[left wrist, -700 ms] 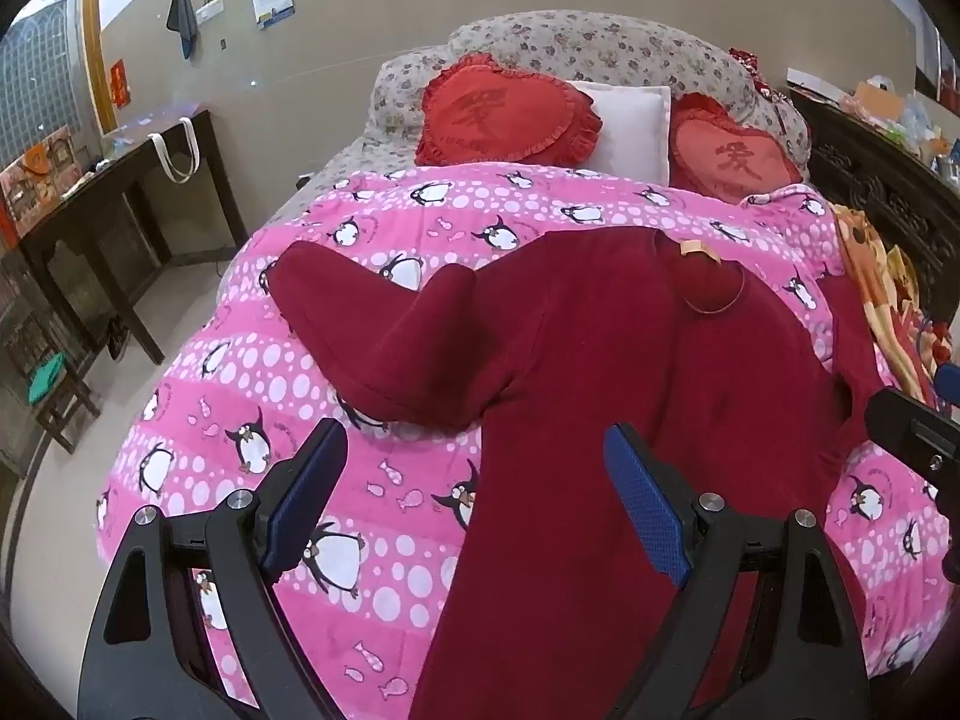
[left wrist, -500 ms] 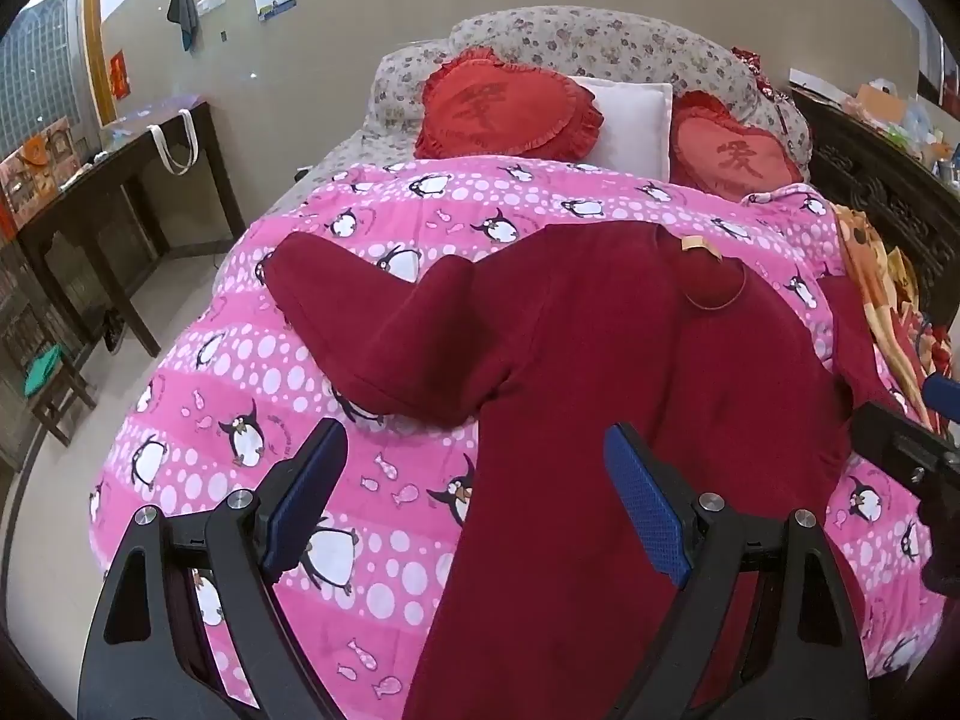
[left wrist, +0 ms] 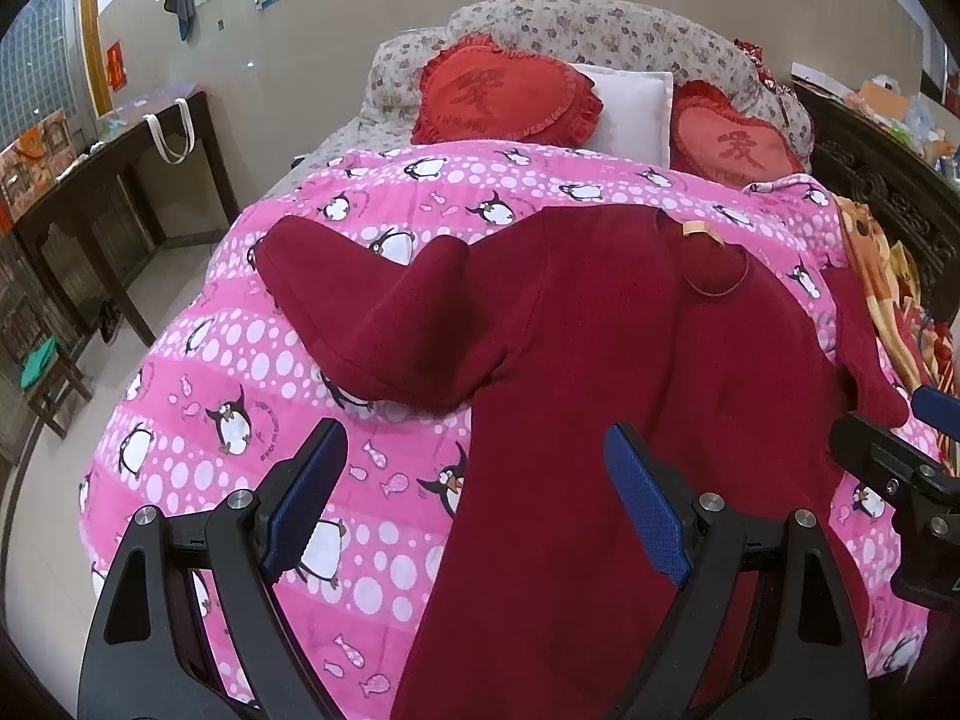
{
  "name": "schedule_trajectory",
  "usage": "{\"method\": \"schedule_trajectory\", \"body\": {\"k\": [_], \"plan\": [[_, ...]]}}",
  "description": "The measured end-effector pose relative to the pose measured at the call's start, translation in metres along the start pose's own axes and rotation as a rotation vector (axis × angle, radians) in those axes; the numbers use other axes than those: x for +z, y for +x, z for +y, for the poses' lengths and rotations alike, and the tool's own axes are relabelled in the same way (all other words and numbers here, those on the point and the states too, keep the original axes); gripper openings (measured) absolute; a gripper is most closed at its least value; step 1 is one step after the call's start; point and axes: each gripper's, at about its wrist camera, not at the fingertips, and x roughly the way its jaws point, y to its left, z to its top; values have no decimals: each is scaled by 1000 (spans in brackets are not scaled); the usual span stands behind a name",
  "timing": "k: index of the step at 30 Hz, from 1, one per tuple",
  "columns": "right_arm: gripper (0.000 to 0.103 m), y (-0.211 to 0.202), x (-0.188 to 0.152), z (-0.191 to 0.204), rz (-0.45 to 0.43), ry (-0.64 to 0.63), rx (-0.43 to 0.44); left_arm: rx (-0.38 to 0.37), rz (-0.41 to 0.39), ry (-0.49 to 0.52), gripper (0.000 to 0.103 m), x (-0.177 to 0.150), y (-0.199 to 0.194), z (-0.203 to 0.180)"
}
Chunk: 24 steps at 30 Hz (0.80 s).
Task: Fold small clothes
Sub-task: 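Move both grippers over the dark red sweater toward a sleeve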
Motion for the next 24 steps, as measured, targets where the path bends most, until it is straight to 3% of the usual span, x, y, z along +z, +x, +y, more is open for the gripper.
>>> {"method": "schedule_trajectory", "body": {"k": [24], "plan": [[102, 24, 0, 6, 31, -6, -5, 8, 34, -19, 88, -1, 21, 7]]}}
